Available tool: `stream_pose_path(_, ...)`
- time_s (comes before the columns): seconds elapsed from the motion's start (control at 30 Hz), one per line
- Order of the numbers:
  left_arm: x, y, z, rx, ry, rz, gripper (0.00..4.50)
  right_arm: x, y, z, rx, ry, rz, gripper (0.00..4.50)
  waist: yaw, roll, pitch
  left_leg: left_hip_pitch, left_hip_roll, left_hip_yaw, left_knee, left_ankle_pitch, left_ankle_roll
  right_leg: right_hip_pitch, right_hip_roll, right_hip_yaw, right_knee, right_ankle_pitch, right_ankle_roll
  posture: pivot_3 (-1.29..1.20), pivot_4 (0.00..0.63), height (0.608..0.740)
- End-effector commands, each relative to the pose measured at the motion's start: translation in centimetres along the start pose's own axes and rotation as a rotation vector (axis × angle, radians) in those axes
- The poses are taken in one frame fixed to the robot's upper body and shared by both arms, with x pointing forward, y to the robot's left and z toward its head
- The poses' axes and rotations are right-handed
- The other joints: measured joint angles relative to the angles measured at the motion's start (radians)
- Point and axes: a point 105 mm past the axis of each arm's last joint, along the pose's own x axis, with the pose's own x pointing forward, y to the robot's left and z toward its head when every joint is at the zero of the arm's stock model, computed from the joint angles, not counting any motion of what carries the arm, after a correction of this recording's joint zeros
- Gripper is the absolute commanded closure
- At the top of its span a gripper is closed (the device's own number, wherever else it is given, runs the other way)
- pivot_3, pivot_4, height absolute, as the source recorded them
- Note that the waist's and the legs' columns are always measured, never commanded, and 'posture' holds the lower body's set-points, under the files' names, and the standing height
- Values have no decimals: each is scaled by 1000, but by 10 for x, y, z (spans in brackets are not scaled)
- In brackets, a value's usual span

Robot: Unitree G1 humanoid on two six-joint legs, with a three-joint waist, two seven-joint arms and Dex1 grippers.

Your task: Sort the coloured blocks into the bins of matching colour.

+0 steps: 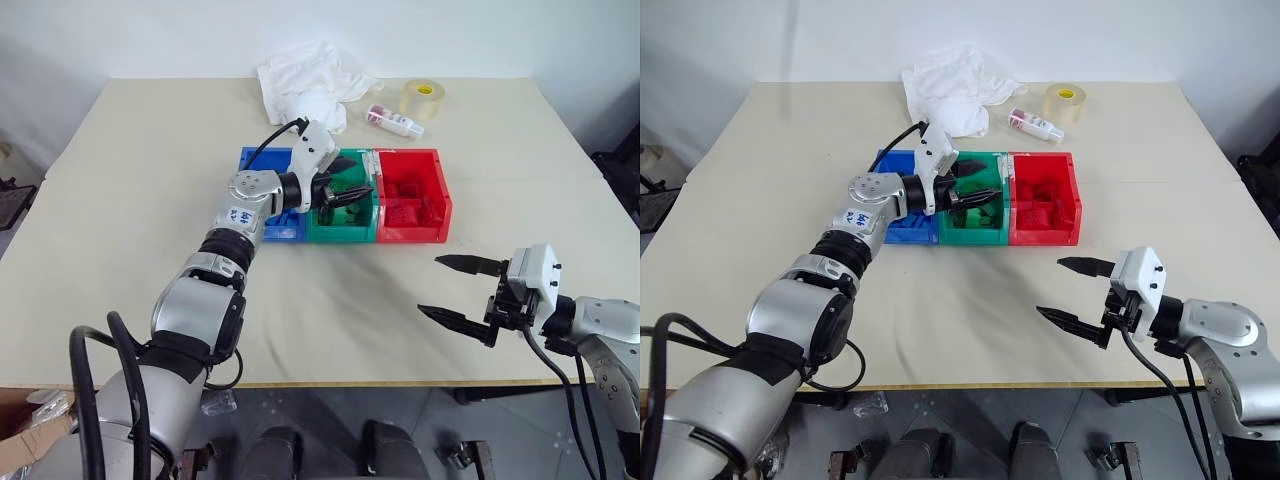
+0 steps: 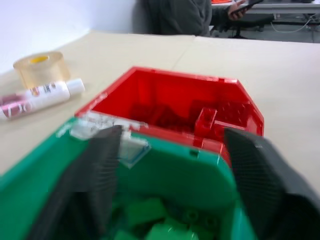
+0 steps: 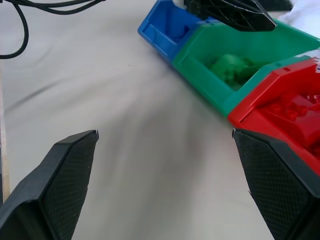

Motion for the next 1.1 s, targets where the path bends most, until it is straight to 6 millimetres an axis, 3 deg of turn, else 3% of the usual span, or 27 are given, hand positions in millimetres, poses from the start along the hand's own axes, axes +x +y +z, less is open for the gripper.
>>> stream_pose_path(0.03,-5,5,19,65,-49,-21,34,-6,-1,12,-39,-21,-17,0,1,0,0,0,0,0,0,0,0,0,0,0,0,0,0,0,150,740)
stream_pose_path(0.2,-38,13,23,110,-79,-69,34,-1,-4,12,-39,-24,-1,0,-4,0,0,0,0,0,0,0,0,0,0,0,0,0,0,0,150,740)
stream_pose_path(0.37,-88,17,2,61,-16,-61,34,4,-11,12,-42,-19,40,0,-5,0,0,1,1,0,0,0,0,0,0,0,1,0,0,0,150,740)
stream_pose_path(0.57,-171,-22,-35,-26,108,-69,34,8,-25,9,-46,2,90,0,-28,1,0,1,4,-4,-1,0,0,-1,-1,1,2,0,0,0,150,740)
stream_pose_path(0.77,-232,-42,-46,-88,173,76,34,9,-40,3,-56,37,123,0,-13,1,0,1,5,-6,1,0,0,2,-1,1,0,0,0,0,150,740)
stream_pose_path(0.9,-249,-51,-46,-93,184,137,34,10,-47,2,-61,41,135,0,-9,1,-1,1,5,-6,0,0,0,1,-1,2,0,0,0,0,150,740)
stream_pose_path(1.1,-250,-50,-41,-69,151,182,34,11,-50,0,-65,43,137,0,-2,1,-1,1,5,-5,1,0,0,1,-1,2,0,0,0,0,150,740)
